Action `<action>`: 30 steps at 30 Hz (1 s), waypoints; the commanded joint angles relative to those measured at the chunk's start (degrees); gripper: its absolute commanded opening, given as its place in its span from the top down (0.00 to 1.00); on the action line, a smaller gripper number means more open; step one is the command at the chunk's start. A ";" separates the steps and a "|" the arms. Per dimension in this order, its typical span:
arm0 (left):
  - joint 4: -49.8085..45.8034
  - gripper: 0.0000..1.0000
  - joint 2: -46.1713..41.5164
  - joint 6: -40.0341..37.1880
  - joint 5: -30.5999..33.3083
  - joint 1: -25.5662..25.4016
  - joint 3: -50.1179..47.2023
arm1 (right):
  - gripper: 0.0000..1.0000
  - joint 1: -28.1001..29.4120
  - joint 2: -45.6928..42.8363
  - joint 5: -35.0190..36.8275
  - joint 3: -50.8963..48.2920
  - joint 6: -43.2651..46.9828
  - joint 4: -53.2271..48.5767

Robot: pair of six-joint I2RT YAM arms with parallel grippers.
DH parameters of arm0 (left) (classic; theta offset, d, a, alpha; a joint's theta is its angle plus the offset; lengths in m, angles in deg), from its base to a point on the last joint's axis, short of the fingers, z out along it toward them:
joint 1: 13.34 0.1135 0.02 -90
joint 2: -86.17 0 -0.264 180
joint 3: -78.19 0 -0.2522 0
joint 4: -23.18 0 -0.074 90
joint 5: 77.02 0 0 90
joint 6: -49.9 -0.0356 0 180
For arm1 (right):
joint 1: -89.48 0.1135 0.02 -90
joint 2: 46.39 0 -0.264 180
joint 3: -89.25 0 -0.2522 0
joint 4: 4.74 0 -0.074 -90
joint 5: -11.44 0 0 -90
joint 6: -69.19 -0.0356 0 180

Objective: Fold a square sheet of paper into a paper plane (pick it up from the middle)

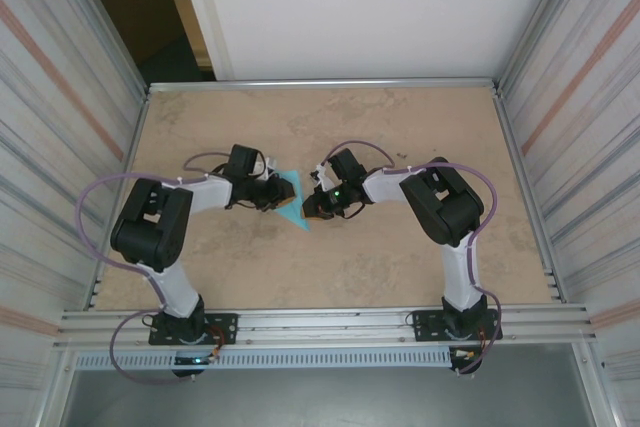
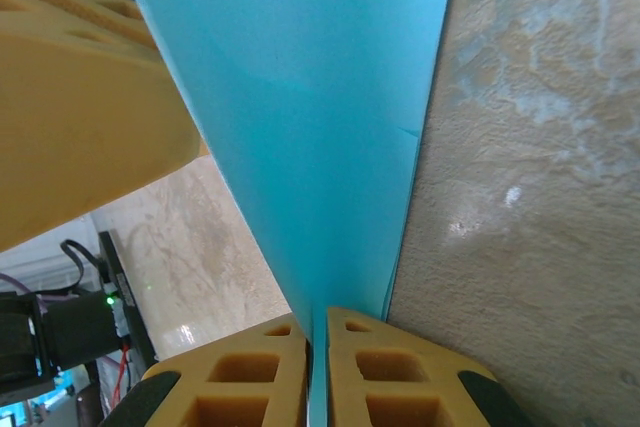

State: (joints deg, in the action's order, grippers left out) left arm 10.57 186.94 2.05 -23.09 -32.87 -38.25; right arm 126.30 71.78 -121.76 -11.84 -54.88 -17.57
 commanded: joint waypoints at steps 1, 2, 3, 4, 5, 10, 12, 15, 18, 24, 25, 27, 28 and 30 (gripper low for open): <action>0.09 0.80 1.39 -1.11 -1.28 -0.49 1.76 | 0.88 -0.34 2.22 3.91 -0.98 0.62 -4.54; -0.14 0.80 1.65 -1.08 -1.13 -0.51 1.96 | 0.88 -0.41 2.23 3.90 -0.98 0.66 -4.55; -0.47 0.80 1.82 -1.11 -0.89 -0.67 2.29 | 0.88 -0.43 2.22 3.99 -1.03 0.66 -4.54; -0.97 0.80 1.95 -1.19 -0.59 -0.76 2.59 | 0.87 -0.44 2.21 4.03 -1.02 0.61 -4.54; -1.34 0.80 2.06 -1.20 -0.36 -0.85 2.82 | 0.87 -0.48 2.17 4.14 -1.15 0.59 -4.53; -2.46 0.80 2.29 -1.11 0.24 -1.08 3.55 | 0.91 -0.61 2.03 4.55 -1.33 0.15 -4.71; -2.62 0.80 1.88 -1.19 0.37 -1.13 3.60 | 0.92 -0.77 2.00 4.38 -1.38 -0.65 -4.71; -2.99 0.80 0.81 -1.36 0.99 -1.13 3.48 | 0.94 -1.04 2.22 4.02 -1.53 -1.89 -4.71; -3.23 0.80 0.04 -1.64 1.66 -1.06 3.37 | 0.95 -1.28 2.21 3.83 -1.51 -2.63 -5.01; -1.44 0.80 -1.75 -0.97 2.89 0.35 0.50 | 0.98 -1.52 1.91 3.56 -1.87 -2.94 -4.71; -0.76 0.80 -2.14 -0.62 2.92 0.81 -0.25 | 0.99 -1.49 1.89 3.39 -1.87 -2.94 -4.63; 1.10 0.80 -2.81 0.44 2.98 1.53 -1.81 | 0.99 -1.62 1.95 2.94 -1.89 -3.11 -4.37; 1.50 0.81 -2.96 0.73 3.23 1.76 -2.19 | 0.99 -1.57 1.91 2.71 -1.86 -3.20 -4.29; 0.97 0.82 -2.91 0.96 4.14 1.91 -2.58 | 0.99 -1.66 1.83 2.60 -1.86 -3.36 -4.14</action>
State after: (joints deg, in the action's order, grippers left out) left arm 10.44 185.76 2.22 -20.52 -31.34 -39.67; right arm 125.95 71.78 -121.08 -11.95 -56.95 -17.70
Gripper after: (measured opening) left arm 0.182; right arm 0.045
